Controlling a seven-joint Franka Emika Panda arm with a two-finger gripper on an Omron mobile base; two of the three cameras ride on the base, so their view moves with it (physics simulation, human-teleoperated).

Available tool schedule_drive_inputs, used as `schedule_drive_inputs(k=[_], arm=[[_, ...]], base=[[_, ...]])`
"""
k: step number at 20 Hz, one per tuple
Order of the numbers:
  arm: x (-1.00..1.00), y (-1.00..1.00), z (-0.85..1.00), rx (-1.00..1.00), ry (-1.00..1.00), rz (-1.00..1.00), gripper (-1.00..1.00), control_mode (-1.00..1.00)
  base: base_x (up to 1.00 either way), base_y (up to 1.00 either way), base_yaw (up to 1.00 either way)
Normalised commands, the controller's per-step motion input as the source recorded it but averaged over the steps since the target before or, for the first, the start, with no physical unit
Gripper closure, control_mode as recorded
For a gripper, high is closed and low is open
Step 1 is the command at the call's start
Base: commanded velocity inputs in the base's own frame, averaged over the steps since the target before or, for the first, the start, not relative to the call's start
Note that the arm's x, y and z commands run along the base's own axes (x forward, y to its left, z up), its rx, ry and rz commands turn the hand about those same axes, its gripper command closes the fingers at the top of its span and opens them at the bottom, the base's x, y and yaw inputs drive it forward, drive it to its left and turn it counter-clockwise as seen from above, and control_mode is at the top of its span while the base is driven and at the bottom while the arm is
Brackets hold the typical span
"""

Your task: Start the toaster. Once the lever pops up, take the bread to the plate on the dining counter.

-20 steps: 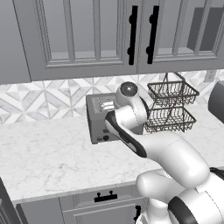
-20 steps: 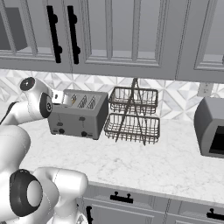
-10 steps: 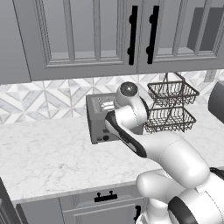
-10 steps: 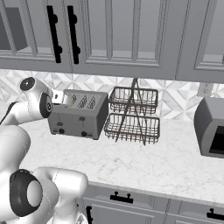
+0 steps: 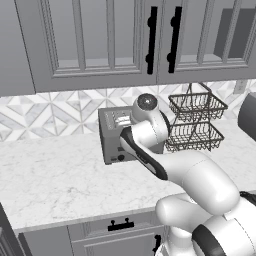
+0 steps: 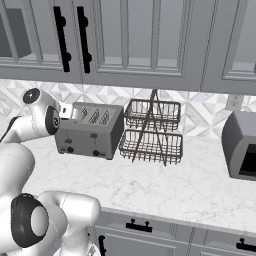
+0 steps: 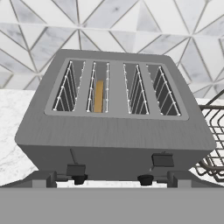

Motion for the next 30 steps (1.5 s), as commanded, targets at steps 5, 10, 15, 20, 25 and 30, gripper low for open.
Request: schedule_drive_inputs(k=[5,10,15,20,25,30], arm=[[0.00,0.00,0.00,0.00,0.00,0.00,-1.00,-1.00],[0.00,0.00,0.00,0.00,0.00,0.00,-1.00,-1.00],[0.00,0.00,0.00,0.00,0.00,0.00,-1.00,-1.00],[0.00,0.00,0.00,0.00,0.00,0.00,-1.00,-1.00],[0.00,0.00,0.00,0.00,0.00,0.00,-1.00,-1.00],[0.00,0.00,0.00,0.00,0.00,0.00,-1.00,-1.00]], base=[[0.00,0.00,0.00],[0.00,0.00,0.00],[0.00,0.00,0.00],[0.00,0.00,0.00],[0.00,0.00,0.00],[0.00,0.00,0.00]])
